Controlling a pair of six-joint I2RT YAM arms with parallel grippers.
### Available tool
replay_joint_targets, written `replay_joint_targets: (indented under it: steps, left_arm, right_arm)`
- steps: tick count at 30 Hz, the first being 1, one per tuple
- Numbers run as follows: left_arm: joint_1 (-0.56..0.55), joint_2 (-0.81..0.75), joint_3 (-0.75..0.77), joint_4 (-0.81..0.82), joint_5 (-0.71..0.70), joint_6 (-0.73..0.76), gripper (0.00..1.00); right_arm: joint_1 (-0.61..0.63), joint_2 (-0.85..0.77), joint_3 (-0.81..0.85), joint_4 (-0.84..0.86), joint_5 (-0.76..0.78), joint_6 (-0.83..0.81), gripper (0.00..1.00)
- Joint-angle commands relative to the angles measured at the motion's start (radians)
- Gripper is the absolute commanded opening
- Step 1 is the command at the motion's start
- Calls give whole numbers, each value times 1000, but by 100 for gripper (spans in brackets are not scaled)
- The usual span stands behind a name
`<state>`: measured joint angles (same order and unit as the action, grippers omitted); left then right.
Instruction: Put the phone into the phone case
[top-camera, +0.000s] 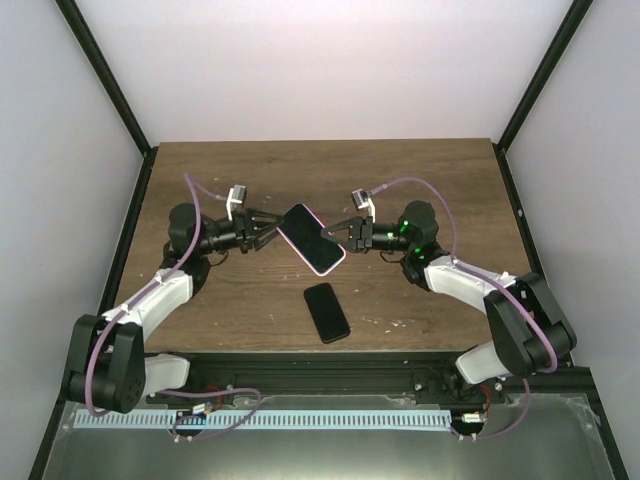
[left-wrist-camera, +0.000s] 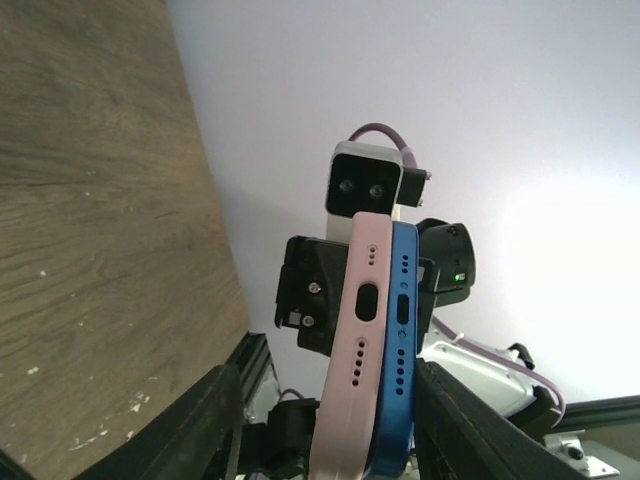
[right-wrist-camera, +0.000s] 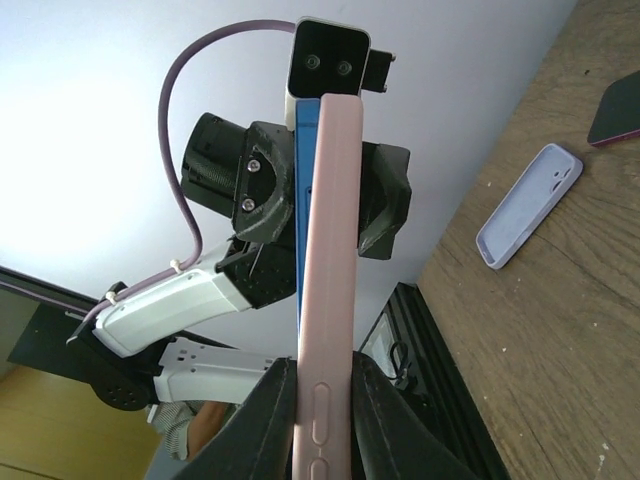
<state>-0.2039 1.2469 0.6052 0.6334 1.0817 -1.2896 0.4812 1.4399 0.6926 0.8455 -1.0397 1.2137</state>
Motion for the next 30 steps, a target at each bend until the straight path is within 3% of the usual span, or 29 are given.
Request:
replay_joint_targets:
  steps: [1,7,12,18,25,30]
  left_arm:
    - [-22,26,-8,128,0,-65,45]
    - [-27,33,-15,132,-1,-70,11]
    - [-26,49,3,100,36,-8,0]
    - [-22,63,45,5,130,113,0]
    - [-27,69,70,18,230,140,0]
    - [-40,69,99,-83,261,226,0]
  right_arm:
    - [9,-2,6,116,3,29,15]
    - [11,-6,-16,109,4,20,15]
    - [11,-26,-41,16,-16,-56,25]
    - [8,-83,-8,-184,-36,-187,45]
    - [7,-70,105,-445,-44,-329,55]
    - [8,-29,159,-464,-77,-342,57]
